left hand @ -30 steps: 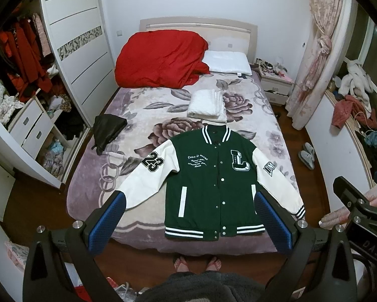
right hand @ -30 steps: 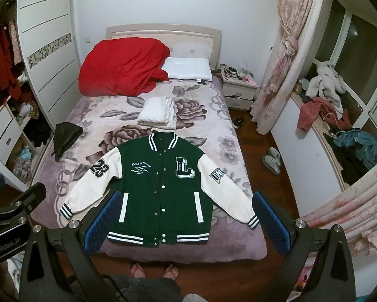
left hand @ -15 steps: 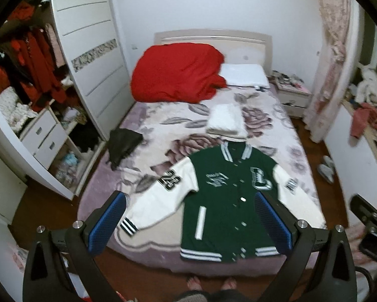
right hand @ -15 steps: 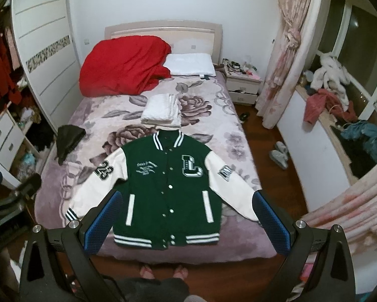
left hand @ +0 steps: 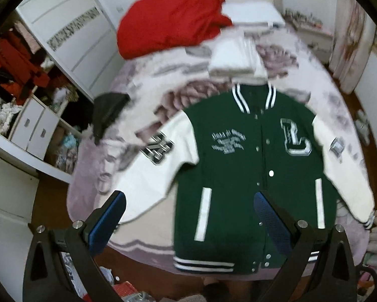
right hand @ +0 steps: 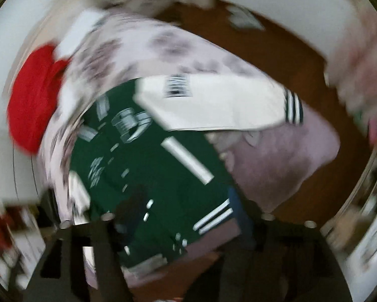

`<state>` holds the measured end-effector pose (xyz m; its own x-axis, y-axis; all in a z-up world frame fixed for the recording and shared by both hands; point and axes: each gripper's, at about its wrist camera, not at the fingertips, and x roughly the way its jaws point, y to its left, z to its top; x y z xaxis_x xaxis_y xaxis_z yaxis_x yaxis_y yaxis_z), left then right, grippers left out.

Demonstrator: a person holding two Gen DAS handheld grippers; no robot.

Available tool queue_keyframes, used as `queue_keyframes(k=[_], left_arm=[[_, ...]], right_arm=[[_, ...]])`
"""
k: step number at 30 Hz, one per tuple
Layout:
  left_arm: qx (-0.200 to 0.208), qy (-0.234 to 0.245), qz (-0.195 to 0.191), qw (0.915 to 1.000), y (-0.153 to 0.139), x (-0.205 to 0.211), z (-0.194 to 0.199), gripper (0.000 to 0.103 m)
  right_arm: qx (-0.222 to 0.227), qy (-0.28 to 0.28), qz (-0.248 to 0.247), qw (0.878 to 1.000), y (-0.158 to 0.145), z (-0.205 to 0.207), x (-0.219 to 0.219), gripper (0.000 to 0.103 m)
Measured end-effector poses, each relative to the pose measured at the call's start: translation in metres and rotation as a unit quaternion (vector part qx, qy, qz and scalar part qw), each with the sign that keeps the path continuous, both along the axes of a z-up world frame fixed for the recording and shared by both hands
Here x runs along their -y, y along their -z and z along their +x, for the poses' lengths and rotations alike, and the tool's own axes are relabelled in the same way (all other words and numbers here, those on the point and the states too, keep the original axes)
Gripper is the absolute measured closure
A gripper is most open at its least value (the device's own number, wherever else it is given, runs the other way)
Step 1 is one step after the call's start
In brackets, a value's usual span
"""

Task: Fold large clothes
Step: 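Reach both tools down to the jacket and grasp the white sleeve cuffs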

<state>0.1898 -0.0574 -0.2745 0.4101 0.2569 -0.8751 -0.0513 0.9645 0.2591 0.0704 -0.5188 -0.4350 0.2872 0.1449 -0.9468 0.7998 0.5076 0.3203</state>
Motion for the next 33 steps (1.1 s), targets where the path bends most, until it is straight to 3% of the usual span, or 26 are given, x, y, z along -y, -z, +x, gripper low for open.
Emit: queue_keyframes(k=[3, 6, 9, 11, 14, 15, 16, 17, 19, 22, 28, 31, 33], left_arm=[[-0.04, -0.012, 0.01, 0.9991, 0.065, 0.024, 0.024, 0.0], [-0.087, -0.034, 0.009, 0.9956, 0.134, 0.046, 0.046, 0.0], [-0.11, -0.056, 0.012, 0.9923, 0.184, 0.064, 0.06, 0.0], [-0.122, -0.067, 0.012, 0.9902, 0.205, 0.076, 0.068, 0.0], [-0.126, -0.071, 0.008, 0.9895, 0.225, 0.099, 0.081, 0.0], [-0.126, -0.067, 0.008, 0.9898, 0.229, 0.106, 0.084, 0.0], [-0.124, -0.061, 0.009, 0.9904, 0.232, 0.114, 0.09, 0.0], [-0.121, -0.052, 0.01, 0.9912, 0.235, 0.125, 0.097, 0.0], [-0.117, -0.029, 0.01, 0.9926, 0.24, 0.145, 0.109, 0.0], [-0.12, 0.003, -0.008, 0.9928, 0.248, 0.174, 0.131, 0.0], [-0.125, 0.072, -0.052, 0.9881, 0.28, 0.248, 0.198, 0.0], [-0.126, 0.085, -0.068, 0.9861, 0.298, 0.27, 0.228, 0.0], [-0.136, 0.091, -0.052, 0.9851, 0.319, 0.285, 0.248, 0.0]], right_arm=[[-0.007, 0.09, 0.055, 0.994, 0.101, -0.018, 0.068, 0.03], [-0.006, 0.166, 0.12, 0.979, 0.199, -0.037, 0.113, 0.03], [0.029, 0.222, 0.162, 0.961, 0.267, -0.047, 0.136, 0.03], [0.079, 0.247, 0.177, 0.949, 0.291, -0.047, 0.146, 0.03], [0.16, 0.278, 0.154, 0.935, 0.3, -0.04, 0.16, 0.03], [0.171, 0.282, 0.142, 0.933, 0.3, -0.036, 0.164, 0.039], [0.178, 0.288, 0.127, 0.932, 0.299, -0.033, 0.169, 0.052], [0.176, 0.296, 0.107, 0.933, 0.299, -0.028, 0.18, 0.091], [0.188, 0.302, 0.09, 0.93, 0.298, -0.018, 0.203, 0.094], [0.205, 0.277, 0.059, 0.937, 0.285, 0.007, 0.24, 0.097], [0.227, 0.203, 0.006, 0.952, 0.243, 0.104, 0.321, 0.097], [0.23, 0.181, -0.006, 0.956, 0.237, 0.154, 0.353, 0.098], [0.224, 0.169, -0.01, 0.96, 0.24, 0.182, 0.368, 0.098]])
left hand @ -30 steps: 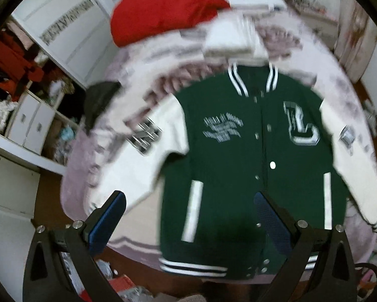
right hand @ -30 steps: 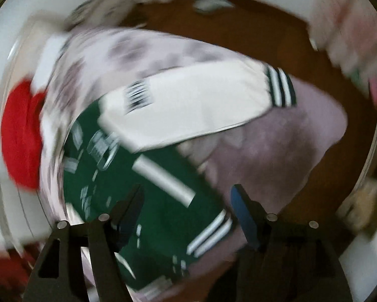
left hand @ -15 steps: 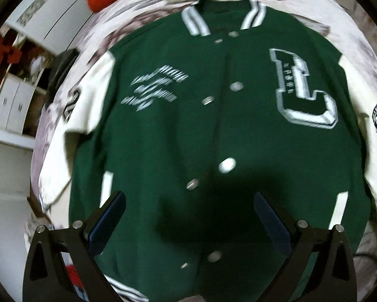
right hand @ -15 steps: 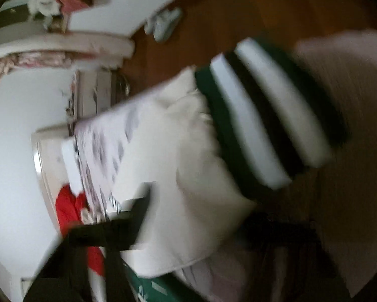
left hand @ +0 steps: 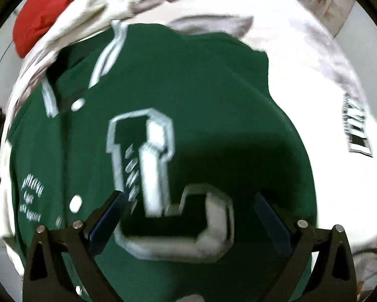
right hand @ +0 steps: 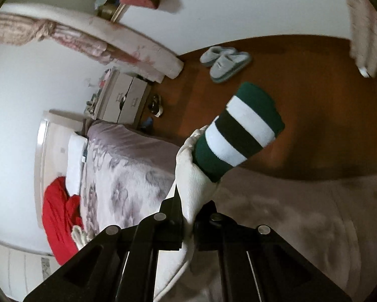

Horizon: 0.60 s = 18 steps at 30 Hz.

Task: Fold large clothes
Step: 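Reach both tools down to the jacket and grasp the white sleeve cuffs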

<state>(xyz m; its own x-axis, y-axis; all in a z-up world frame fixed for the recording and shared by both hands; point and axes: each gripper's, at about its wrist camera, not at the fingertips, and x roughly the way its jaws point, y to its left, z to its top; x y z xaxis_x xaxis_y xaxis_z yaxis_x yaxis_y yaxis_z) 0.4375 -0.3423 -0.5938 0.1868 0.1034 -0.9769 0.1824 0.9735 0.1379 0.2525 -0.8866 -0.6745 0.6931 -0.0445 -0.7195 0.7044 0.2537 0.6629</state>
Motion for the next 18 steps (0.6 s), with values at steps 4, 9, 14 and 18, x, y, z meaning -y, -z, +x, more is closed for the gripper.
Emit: queue_keyframes(k=[4, 9, 14, 18], left_arm=[[-0.016, 0.0, 0.007, 0.9999, 0.032, 0.004, 0.021, 0.0], [-0.011, -0.003, -0.004, 0.9999, 0.024, -0.006, 0.019, 0.0], [0.016, -0.065, -0.019, 0.9976, -0.017, -0.063, 0.001, 0.0], [0.056, -0.113, 0.013, 0.992, -0.057, -0.144, -0.036, 0.0]], right_arm=[[-0.02, -0.019, -0.007, 1.0, 0.006, 0.031, 0.009, 0.098], [-0.006, -0.04, -0.047, 0.998, -0.036, 0.044, -0.008, 0.098], [0.011, -0.116, -0.125, 0.985, -0.116, 0.07, -0.068, 0.098], [0.02, -0.214, -0.18, 0.96, -0.173, 0.118, -0.162, 0.098]])
